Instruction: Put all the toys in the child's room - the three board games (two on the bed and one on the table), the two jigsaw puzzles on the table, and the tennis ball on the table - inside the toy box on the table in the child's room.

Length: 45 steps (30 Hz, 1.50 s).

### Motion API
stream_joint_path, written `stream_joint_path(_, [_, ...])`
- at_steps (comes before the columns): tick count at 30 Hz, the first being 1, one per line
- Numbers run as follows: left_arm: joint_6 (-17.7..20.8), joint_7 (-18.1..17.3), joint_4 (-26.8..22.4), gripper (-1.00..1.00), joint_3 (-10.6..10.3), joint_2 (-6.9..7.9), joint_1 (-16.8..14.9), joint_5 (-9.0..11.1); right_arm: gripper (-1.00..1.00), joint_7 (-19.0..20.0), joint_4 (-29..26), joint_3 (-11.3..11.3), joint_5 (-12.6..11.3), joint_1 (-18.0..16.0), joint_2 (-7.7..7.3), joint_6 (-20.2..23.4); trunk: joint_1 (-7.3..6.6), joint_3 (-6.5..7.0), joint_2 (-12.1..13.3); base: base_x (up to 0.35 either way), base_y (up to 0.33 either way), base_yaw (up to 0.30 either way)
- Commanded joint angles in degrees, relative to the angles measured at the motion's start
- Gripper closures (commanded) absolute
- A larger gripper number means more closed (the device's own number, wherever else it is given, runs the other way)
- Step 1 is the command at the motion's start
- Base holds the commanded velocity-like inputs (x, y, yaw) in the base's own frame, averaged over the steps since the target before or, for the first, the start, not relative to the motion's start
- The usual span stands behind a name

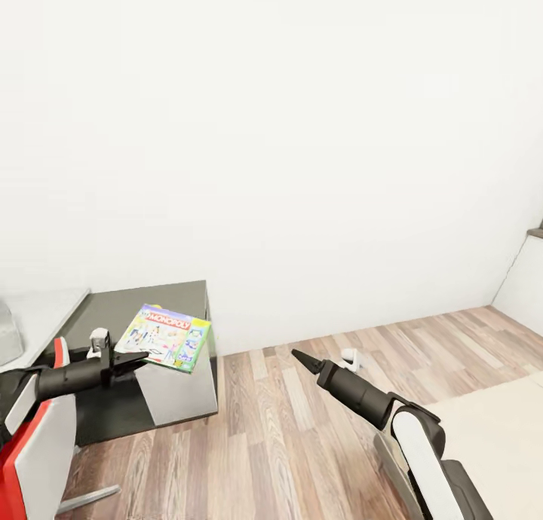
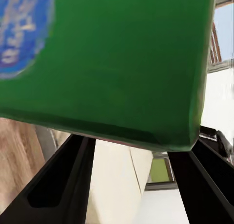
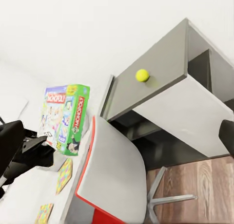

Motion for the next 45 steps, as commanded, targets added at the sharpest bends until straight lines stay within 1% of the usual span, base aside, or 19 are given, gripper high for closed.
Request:
stream_joint_path(1, [0.4, -0.1, -0.5, 1.00, -0.1, 0.04, -2.1, -0.1, -1.00, 0.1, 0.0, -0.1, 0.0, -0.1, 0.02, 0.3, 0.03, -0.15, -0.1, 0.000, 0.000, 0.290])
stream_joint_path(2, [0.4, -0.1, -0.7, 1.00, -0.1, 0.08, -4.3, -0.2, -1.00, 0.1, 0.0, -0.1, 0.0, -0.1, 0.02, 0.3, 0.03, -0.15, -0.1, 0.000, 0.000, 0.289])
stream_joint_path(3, [0.4, -0.1, -0.7, 1.00, -0.1, 0.11, -5.3, -0.2, -1.00, 0.1, 0.0, -0.1, 0.0, -0.1, 0.02, 0.3, 0.03, -0.15, -0.1, 0.000, 0.000, 0.289])
stream_joint_path(6, [0.4, 0.0, 0.5, 1.00, -0.1, 0.38, -10.5, -0.4, -1.00, 0.2, 0.0, -0.3, 0.0, -0.1, 0.02, 0.3, 0.03, -0.15, -0.1, 0.000, 0.000, 0.289])
stream_joint_path(7, [0.4, 0.0, 0.8, 1.00, -0.1, 0.42, -11.3, -0.4, -1.00, 0.2, 0.0, -0.8, 0.0, -0.1, 0.02, 0.4, 0.03, -0.15, -0.1, 0.000, 0.000, 0.289])
stream_joint_path(10, [0.4, 0.4, 2.7, 1.00, -0.2, 0.60, -16.6, -0.6, -1.00, 0.2, 0.0, -1.9, 0.0, 0.0, 0.02, 0.4, 0.03, -0.15, -0.1, 0.000, 0.000, 0.289])
stream_joint_path(11, [0.4, 0.6, 3.2, 1.00, -0.2, 0.65, -17.5, -0.7, -1.00, 0.2, 0.0, -2.1, 0.0, 0.0, 0.02, 0.4, 0.03, -0.15, -0.1, 0.000, 0.000, 0.289])
stream_joint_path(13, [0.4, 2.7, 5.7, 1.00, -0.2, 1.41, -20.9, -0.9, -1.00, 0.2, 0.0, -2.4, 0.0, 0.0, 0.01, 0.5, 0.03, -0.15, -0.1, 0.000, 0.000, 0.289])
stream_joint_path(14, [0.4, 3.3, 6.4, 1.00, -0.2, 1.72, -21.7, -0.9, -1.00, 0.2, 0.0, -2.4, 0.0, 0.0, 0.01, 0.5, 0.03, -0.15, -0.1, 0.000, 0.000, 0.290])
stream_joint_path(16, [0.4, 6.3, 8.5, 1.00, -0.2, 3.03, -24.5, -0.9, -1.00, 0.2, 0.0, -2.5, 0.0, 0.0, 0.01, 0.5, 0.03, -0.15, -0.1, 0.000, 0.000, 0.290])
stream_joint_path(17, [0.4, 7.6, 9.0, 1.00, -0.1, 3.84, -25.4, -0.8, -1.00, 0.2, 0.0, -2.6, 0.0, 0.0, 0.01, 0.5, 0.03, -0.15, -0.1, 0.000, 0.000, 0.290])
stream_joint_path(19, [0.4, 9.0, 9.8, 1.00, 0.0, 6.19, -26.3, -0.7, -1.00, 0.2, 0.0, -2.7, 0.0, 0.0, 0.01, 0.5, 0.03, -0.15, -0.1, 0.000, 0.000, 0.289])
stream_joint_path(20, [0.4, 9.2, 9.9, 1.00, 0.0, 6.82, -26.4, -0.7, -1.00, 0.2, 0.0, -2.8, 0.0, 0.0, 0.01, 0.5, 0.03, -0.15, -0.1, 0.000, 0.000, 0.289])
stream_joint_path(22, [0.3, 9.7, 10.3, 1.00, 0.0, 8.65, -26.7, -0.6, -1.00, 0.3, 0.0, -3.0, 0.0, 0.0, 0.01, 0.5, 0.03, -0.15, -0.1, 0.000, 0.000, 0.289])
stream_joint_path(25, [0.2, 10.1, 10.6, 1.00, 0.0, 9.65, -26.8, -0.7, -1.00, 0.3, 0.0, -3.1, -0.1, -0.1, 0.01, 0.5, 0.03, -0.15, -0.1, 0.000, 0.000, 0.289])
stream_joint_path(29, [0.1, 10.3, 10.6, 1.00, 0.0, 10.05, -26.9, -0.9, -1.00, 0.3, 0.0, -3.2, -0.1, -0.1, 0.01, 0.5, 0.03, -0.15, -0.1, 0.000, -0.012, 0.289])
stream_joint_path(35, [-0.1, 10.5, 10.6, 1.00, 0.0, 10.71, -26.9, -1.1, -1.00, 1.0, 0.0, -3.2, 0.0, -0.1, 0.01, 0.5, 0.03, -0.15, -0.1, 0.061, -0.211, 0.289])
stream_joint_path(40, [-0.2, 10.5, 10.6, 1.00, -0.1, 10.99, -26.8, -1.1, -1.00, 1.2, 0.0, -3.2, 0.0, -0.1, 0.01, 0.5, 0.03, -0.15, -0.1, 0.244, -0.077, 0.289])
stream_joint_path(45, [-0.2, 10.5, 10.7, 1.00, -0.1, 11.05, -26.8, -1.1, -1.00, 1.3, 0.0, -3.2, 0.0, -0.1, 0.01, 0.5, 0.03, -0.15, -0.1, 0.314, 0.117, 0.290])
